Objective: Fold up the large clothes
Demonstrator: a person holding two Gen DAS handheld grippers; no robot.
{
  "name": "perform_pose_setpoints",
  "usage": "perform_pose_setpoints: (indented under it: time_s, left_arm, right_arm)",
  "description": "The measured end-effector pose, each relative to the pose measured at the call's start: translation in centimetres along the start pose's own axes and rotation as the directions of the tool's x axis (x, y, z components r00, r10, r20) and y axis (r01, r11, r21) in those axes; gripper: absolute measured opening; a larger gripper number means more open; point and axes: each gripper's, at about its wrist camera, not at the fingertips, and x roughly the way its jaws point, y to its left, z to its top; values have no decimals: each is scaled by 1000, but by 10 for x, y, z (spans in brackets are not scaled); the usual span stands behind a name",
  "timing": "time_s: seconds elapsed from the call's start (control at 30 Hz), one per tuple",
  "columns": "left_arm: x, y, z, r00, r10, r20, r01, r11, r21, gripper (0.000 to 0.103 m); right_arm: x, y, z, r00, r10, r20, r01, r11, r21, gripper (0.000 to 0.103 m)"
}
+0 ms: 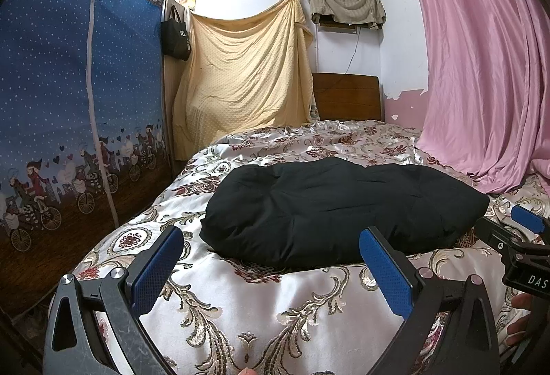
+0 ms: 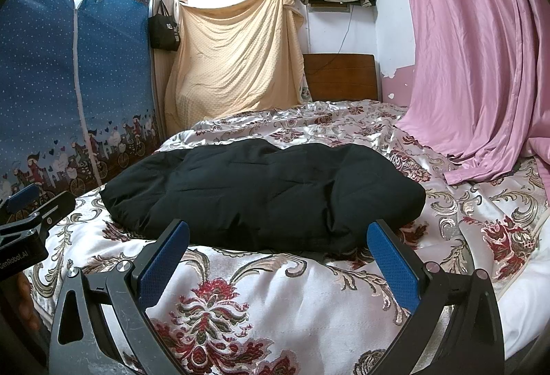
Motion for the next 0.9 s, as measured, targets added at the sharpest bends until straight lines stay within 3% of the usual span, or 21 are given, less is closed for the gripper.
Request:
perform_pose_setpoints:
  time_s: [0.27, 0.47, 0.9]
  left_arm:
    - [-1, -1, 3, 1000, -5, -4, 5, 1000, 0, 103]
    - [-1, -1, 4, 999, 40, 3, -40, 999, -5, 103]
    - [3, 2, 3, 998, 66, 10, -65, 998, -6, 103]
  right_arm:
    - [0, 1, 0, 1000, -1, 0, 1, 1000, 2, 102]
    - [0, 1, 0, 1000, 0, 0, 0, 1000, 3, 102]
    - [0, 5, -1, 1000, 7, -2, -7, 1000, 0, 102]
